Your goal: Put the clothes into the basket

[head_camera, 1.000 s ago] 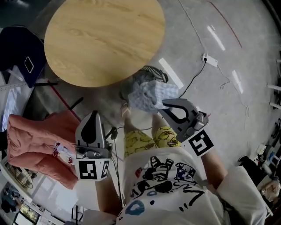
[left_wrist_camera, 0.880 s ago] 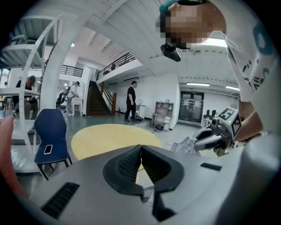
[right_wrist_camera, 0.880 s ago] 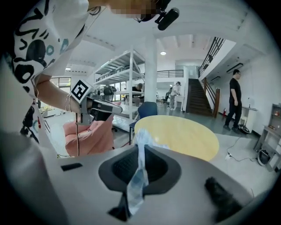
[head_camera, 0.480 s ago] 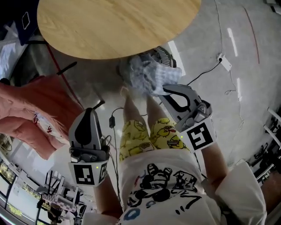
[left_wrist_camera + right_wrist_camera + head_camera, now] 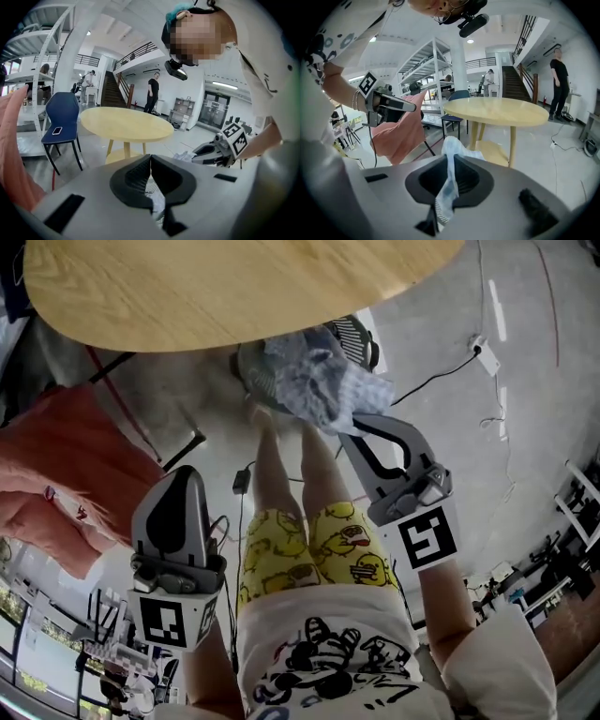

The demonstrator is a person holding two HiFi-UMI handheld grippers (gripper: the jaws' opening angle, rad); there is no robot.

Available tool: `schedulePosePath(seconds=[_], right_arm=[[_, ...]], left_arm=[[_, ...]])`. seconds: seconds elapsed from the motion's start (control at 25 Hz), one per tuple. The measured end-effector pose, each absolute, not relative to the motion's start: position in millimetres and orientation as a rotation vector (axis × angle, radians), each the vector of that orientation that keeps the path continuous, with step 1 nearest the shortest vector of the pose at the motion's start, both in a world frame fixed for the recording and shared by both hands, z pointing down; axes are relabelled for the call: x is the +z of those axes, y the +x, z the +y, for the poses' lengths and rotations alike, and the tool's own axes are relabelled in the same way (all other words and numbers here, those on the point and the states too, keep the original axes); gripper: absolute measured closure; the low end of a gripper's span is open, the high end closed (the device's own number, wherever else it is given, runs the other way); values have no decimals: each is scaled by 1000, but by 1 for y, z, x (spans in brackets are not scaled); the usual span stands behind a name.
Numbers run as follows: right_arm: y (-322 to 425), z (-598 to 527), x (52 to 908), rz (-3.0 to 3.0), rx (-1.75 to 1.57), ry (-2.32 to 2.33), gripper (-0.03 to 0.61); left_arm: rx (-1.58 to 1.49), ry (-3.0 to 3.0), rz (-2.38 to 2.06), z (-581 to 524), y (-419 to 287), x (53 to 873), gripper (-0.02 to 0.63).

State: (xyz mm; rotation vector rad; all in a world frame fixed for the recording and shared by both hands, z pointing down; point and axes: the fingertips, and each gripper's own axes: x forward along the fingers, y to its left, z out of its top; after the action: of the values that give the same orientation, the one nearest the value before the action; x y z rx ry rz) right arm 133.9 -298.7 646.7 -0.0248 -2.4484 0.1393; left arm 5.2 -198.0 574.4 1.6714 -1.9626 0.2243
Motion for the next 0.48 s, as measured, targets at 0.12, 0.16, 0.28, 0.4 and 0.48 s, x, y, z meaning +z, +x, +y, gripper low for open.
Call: schedulePosePath(seconds=[0.12, 0.16, 0.28, 0.4, 0.48], right_arm=[[128, -306, 668, -2464, 216, 80, 538], [128, -307, 675, -2464, 234, 115, 538], [132, -305, 691, -2452, 288, 194, 538], [136, -296, 702, -2431, 352, 226, 538], [137, -291, 713, -2410, 370, 231, 538]], left_arm=[[192, 1679, -1904, -204, 10, 596, 598], [163, 1675, -1885, -205, 13, 601, 598], [118, 1672, -1846, -205, 23, 609, 598], [101, 1679, -1818, -203, 31, 614, 598], [72, 1681, -1797, -202, 35, 621, 598]])
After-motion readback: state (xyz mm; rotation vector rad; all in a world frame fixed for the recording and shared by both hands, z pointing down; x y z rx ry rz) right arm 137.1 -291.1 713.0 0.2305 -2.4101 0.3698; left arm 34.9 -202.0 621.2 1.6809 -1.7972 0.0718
